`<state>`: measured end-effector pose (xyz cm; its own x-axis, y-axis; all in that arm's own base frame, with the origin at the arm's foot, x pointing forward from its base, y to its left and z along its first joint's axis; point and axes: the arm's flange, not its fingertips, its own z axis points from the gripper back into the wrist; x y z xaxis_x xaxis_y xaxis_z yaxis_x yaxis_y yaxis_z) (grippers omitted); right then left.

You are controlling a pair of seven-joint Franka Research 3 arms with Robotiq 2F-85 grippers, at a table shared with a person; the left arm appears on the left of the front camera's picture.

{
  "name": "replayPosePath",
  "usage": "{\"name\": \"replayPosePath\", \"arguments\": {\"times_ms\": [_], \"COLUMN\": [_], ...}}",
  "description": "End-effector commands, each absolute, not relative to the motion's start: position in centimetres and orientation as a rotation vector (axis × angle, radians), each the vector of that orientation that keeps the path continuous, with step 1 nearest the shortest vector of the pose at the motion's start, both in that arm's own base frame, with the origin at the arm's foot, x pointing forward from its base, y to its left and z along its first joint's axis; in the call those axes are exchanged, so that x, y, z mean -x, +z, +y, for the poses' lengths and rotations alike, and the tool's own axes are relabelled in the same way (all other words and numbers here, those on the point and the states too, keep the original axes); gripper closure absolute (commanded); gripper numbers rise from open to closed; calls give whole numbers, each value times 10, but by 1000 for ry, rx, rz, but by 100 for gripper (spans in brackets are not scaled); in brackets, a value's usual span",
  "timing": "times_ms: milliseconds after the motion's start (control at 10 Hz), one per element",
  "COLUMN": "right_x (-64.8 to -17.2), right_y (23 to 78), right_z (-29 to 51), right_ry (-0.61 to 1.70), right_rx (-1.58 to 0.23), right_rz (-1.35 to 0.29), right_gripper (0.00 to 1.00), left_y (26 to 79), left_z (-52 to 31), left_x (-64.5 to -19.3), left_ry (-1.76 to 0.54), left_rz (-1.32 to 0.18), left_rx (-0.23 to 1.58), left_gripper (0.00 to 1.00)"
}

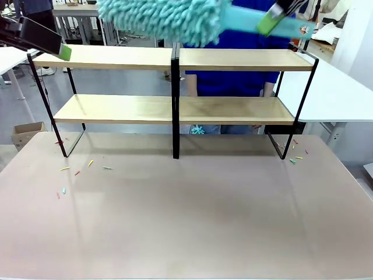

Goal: Clean the shelves.
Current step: Clean another randomly selected level of the Shelf with the Duster.

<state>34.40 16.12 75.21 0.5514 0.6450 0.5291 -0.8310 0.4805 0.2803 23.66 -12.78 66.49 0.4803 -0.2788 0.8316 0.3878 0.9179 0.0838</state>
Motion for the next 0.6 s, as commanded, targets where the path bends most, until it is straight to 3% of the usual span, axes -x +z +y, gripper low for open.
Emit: {"name": "replayPosePath", "arguments": {"times_ms": [0,300,500], "right_x": [-319,-261,-228], "right_y": [766,795,770], "right_z": [100,-60,-150], "right_ry": [847,719,636], "right_rx": [-642,-823,-827], "right_rz": [-532,-561,-601], "right_gripper": [87,87,87], "left_y": [665,665,665], "left_z": [-128,-128,-128], "left_x": [-237,-237,-237], "left_ry": [-397,-397,-397], "left_rz": [-993,-993,-993], "left_rx": [116,116,116], "left_gripper": [0,0,0]}}
